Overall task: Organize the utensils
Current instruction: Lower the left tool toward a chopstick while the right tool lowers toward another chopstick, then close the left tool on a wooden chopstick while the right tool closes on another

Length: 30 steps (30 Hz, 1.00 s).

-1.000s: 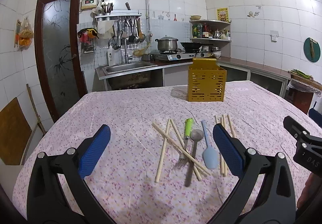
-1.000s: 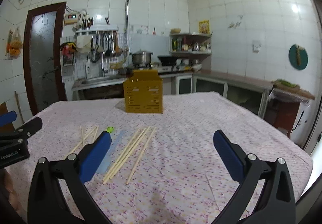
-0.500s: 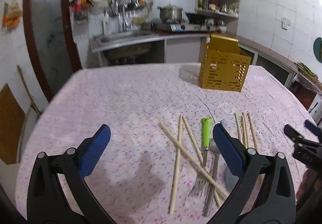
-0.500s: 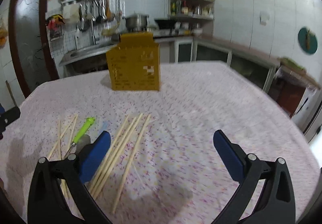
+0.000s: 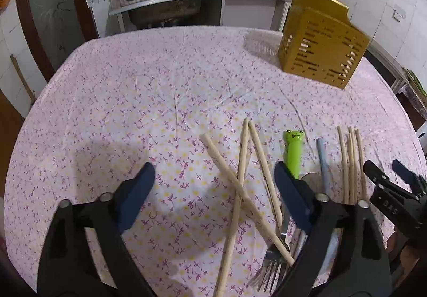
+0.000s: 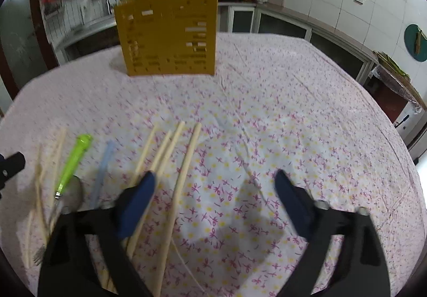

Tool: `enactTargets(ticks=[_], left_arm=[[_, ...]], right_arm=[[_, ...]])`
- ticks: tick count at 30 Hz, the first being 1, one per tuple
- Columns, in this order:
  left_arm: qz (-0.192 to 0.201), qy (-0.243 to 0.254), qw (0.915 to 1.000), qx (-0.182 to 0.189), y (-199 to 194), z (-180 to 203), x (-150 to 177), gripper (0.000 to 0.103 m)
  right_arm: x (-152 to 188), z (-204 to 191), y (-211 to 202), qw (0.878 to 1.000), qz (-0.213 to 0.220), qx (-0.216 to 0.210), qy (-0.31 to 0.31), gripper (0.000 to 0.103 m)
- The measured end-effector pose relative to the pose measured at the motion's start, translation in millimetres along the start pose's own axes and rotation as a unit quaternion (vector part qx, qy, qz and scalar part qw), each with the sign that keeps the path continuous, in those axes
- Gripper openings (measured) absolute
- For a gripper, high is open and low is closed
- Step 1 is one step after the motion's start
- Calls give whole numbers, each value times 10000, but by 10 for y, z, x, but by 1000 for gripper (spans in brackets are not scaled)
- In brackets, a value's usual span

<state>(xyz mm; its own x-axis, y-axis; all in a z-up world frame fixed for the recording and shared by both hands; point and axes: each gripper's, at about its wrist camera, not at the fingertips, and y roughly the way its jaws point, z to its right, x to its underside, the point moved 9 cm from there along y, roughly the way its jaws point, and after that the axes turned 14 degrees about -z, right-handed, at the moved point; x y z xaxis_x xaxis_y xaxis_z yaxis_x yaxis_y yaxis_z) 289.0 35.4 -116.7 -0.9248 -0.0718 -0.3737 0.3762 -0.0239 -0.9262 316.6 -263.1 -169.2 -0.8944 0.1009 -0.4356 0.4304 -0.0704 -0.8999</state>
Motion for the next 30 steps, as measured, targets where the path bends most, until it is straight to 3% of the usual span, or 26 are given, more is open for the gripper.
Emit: enactTargets(ticks=[3, 11, 14, 19, 23, 30], left_arm=[[-261, -47, 9996, 33, 113, -16, -12, 67], [-924, -177, 9952, 260, 395, 10, 7, 45], [-938, -122, 9953, 229, 424, 71, -2, 44], [-979, 82, 9948, 269, 455, 198, -29, 29], [-1051, 304, 9937, 251, 499, 293, -79, 23], [-1189, 378, 9911, 457, 537, 349, -175, 15]], right_arm=[[19, -18, 74, 9998, -183, -82, 24, 59], [-16, -86, 142, 9986, -454, -232, 135, 43], [-65, -120, 173, 9981, -545, -256, 155, 39], [-169, -119, 247, 9964, -752, -339, 183, 37], [-239, -125, 290, 9950, -904, -403, 105, 37], [-297, -90, 314, 9931, -1022, -574, 79, 19]])
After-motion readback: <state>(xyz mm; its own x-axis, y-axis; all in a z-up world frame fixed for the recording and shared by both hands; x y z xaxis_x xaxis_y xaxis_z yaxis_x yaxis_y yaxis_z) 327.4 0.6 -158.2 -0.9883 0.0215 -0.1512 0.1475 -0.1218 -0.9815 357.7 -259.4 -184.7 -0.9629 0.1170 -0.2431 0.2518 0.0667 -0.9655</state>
